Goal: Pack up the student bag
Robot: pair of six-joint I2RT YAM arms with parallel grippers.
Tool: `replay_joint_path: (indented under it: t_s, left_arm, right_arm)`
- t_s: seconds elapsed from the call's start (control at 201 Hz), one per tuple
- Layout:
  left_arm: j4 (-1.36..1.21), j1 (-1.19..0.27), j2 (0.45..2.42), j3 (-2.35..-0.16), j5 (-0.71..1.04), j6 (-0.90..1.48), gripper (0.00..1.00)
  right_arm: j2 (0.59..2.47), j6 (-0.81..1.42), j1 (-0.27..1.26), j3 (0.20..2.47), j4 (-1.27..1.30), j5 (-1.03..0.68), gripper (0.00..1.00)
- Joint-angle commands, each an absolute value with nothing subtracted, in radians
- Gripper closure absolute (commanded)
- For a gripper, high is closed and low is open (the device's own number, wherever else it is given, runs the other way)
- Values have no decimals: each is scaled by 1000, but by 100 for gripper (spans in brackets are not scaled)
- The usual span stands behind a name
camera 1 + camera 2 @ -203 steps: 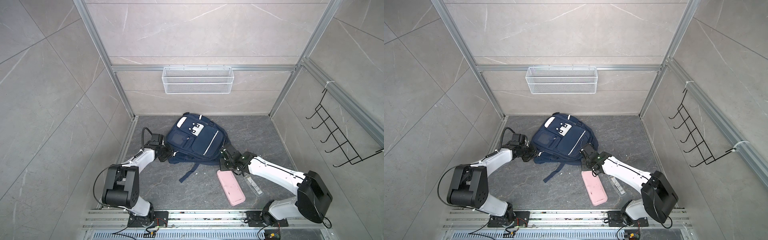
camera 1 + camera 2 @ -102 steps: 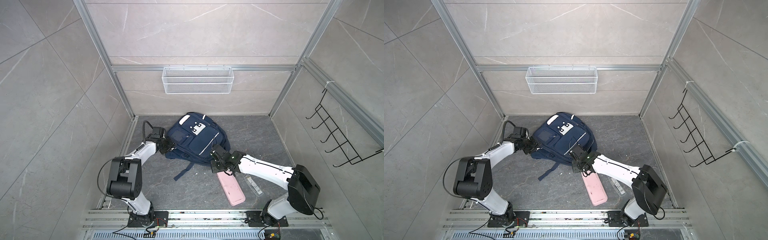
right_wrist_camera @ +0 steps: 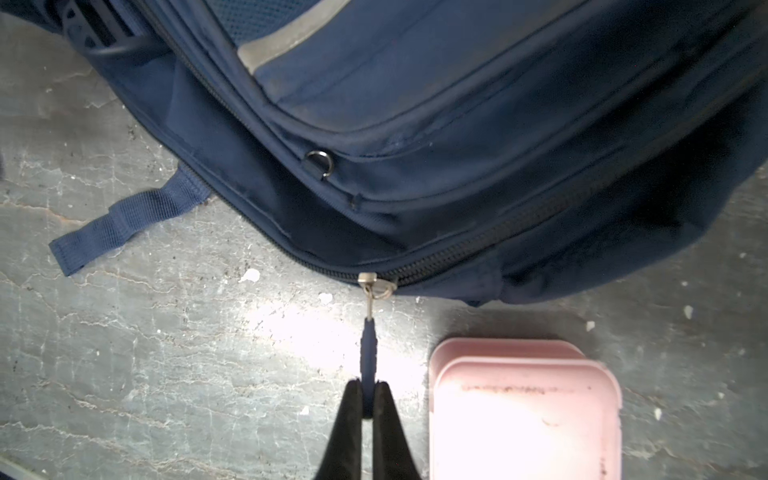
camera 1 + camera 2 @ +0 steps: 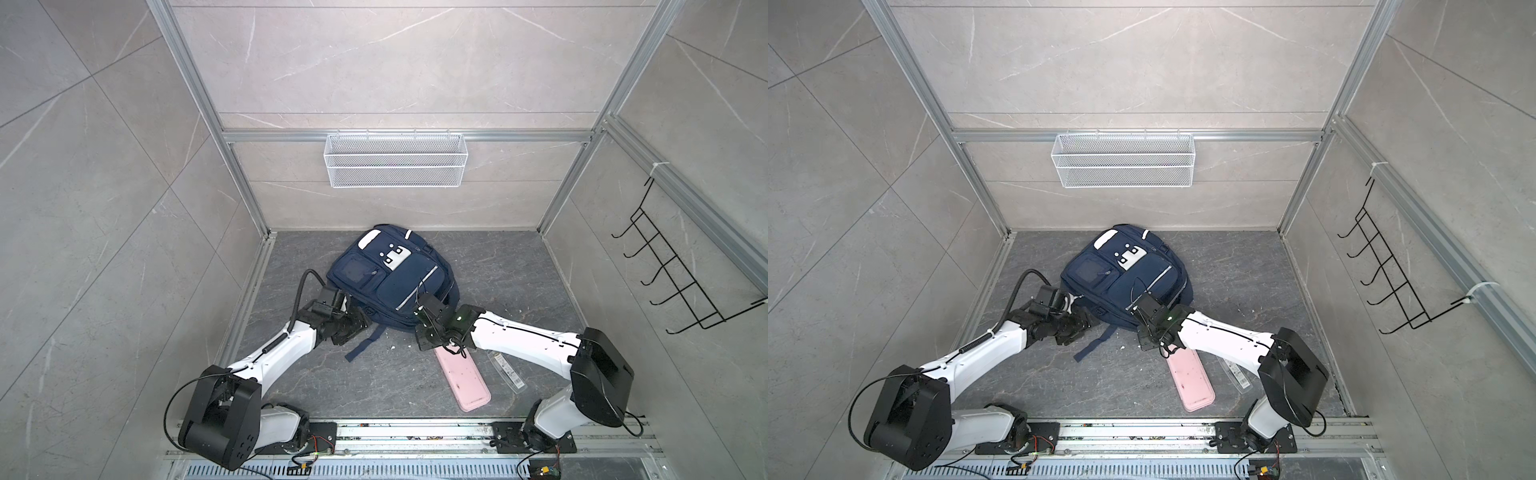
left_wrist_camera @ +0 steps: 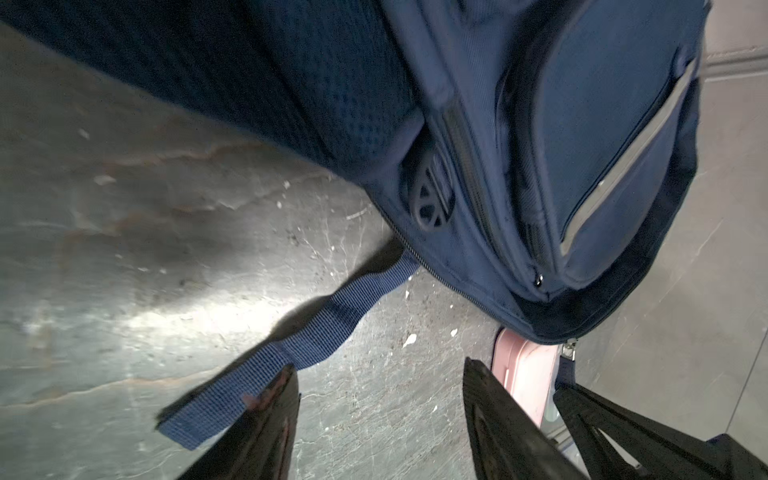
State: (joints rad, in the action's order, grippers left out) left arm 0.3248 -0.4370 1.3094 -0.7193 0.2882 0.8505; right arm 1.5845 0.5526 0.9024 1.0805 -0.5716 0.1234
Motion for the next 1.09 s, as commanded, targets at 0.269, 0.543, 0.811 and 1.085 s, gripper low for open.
replay_joint_path:
  t_s: [0.269, 0.543, 0.811, 1.085]
  left_arm:
    - [153, -540, 1464, -821, 273, 921, 36]
    - [128, -549, 1524, -848, 265, 942, 50]
    - [159, -543, 1524, -833, 256, 911, 96]
    - [250, -429, 1428, -810, 245, 824, 100]
  right_arm:
    - [1618, 565, 988, 1150, -556, 92, 100]
    - [1642, 588, 1037, 1180, -543, 104, 100]
    - [1632, 575, 1037, 1178, -586, 164, 100]
    - [1511, 527, 892, 1080, -639, 202, 100]
